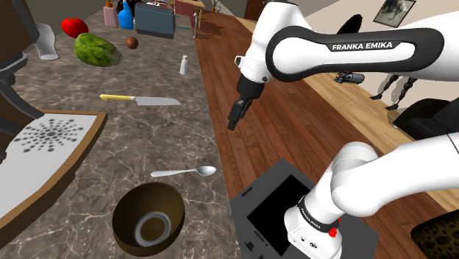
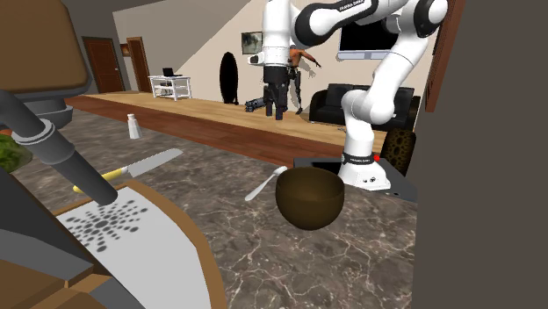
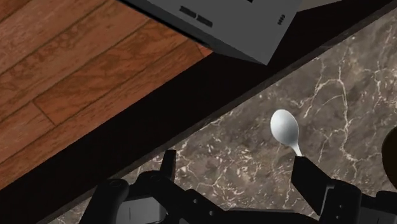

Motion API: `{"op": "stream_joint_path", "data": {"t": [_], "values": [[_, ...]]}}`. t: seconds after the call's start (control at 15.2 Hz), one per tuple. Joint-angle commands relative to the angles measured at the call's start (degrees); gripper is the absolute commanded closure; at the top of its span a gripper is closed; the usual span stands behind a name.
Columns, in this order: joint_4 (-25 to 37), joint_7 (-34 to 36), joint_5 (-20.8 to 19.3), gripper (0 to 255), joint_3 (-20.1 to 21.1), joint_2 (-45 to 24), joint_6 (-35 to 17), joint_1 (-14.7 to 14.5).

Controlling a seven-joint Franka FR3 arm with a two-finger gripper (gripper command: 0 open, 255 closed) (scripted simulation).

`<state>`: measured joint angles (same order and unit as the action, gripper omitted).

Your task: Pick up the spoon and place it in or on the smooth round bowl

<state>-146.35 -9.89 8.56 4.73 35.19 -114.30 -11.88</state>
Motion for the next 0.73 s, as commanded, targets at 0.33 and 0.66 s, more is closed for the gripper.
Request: {"op": "stream_joint_path", "data": {"t": [0.33, 0.66], "values": [[-1.1, -5.5, 4.9, 0, 3.0, -9.0, -13.5, -6.3], [-0.6, -9.9, 8.3, 0, 5.3, -16.1, -22.4, -10.8]]}}
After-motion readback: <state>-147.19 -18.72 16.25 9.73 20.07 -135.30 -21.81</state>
